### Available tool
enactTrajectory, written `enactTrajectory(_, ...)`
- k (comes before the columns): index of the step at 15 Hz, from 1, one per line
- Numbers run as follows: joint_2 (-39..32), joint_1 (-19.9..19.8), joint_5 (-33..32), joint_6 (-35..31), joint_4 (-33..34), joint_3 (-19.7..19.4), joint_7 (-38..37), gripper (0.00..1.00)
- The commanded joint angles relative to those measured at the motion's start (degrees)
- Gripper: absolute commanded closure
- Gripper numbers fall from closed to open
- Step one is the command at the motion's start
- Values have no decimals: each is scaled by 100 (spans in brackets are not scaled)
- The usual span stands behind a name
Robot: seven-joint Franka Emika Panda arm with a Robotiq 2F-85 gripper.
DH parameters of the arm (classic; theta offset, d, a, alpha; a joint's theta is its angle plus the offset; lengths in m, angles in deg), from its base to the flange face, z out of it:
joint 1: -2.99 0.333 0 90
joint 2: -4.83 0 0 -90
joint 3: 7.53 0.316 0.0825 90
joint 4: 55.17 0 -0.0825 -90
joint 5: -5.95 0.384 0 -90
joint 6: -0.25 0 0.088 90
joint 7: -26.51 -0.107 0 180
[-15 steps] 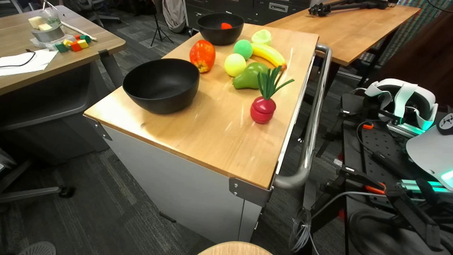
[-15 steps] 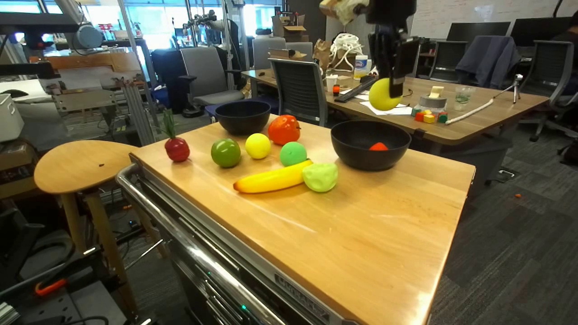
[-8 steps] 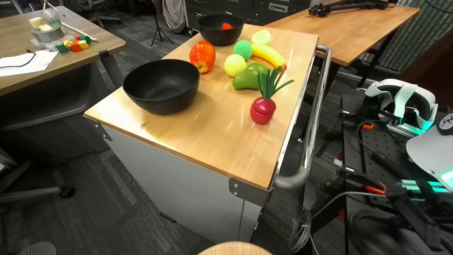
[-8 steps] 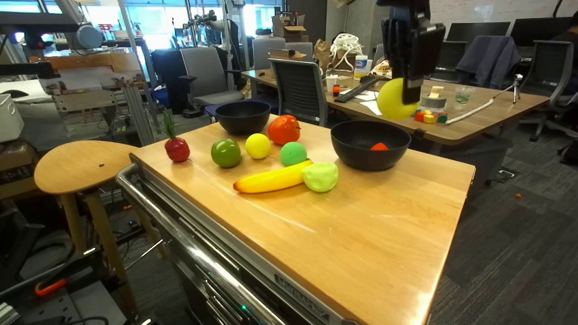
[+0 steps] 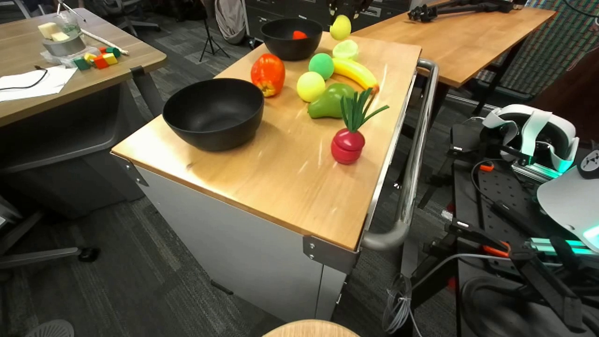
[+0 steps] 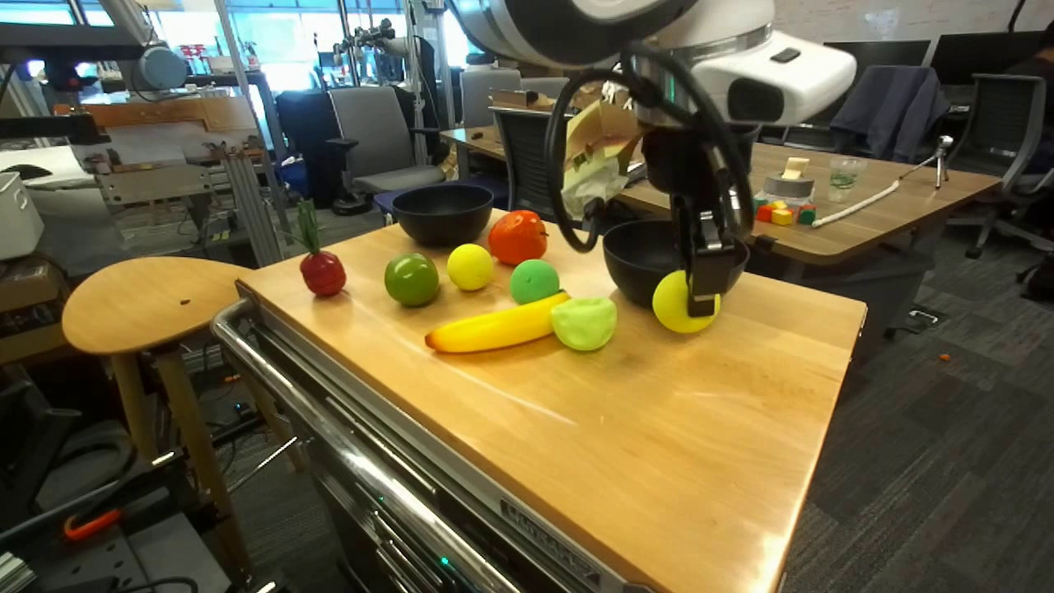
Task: Take the plastic fruits and vegetables and place them on the table
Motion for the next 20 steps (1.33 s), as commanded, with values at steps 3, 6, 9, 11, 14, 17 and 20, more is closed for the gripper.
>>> enactTrajectory(3,-120,278,-256,-283,-171,-102,-189,28)
enactTrajectory(6,151,382,-698,-213,-289,-207,-117,19)
enactTrajectory(9,590,354,-880,-244,-423,-170,92,0)
enactTrajectory(11,782,321,-893,-227,-367,-108,159,0)
enactTrajectory(14,784,200,-136,-464,-157,182,757,0)
enactTrajectory(17,412,210,526,-447,246,380,1163,0)
enactTrajectory(20,17,228,783,-440,566,541,1347,16)
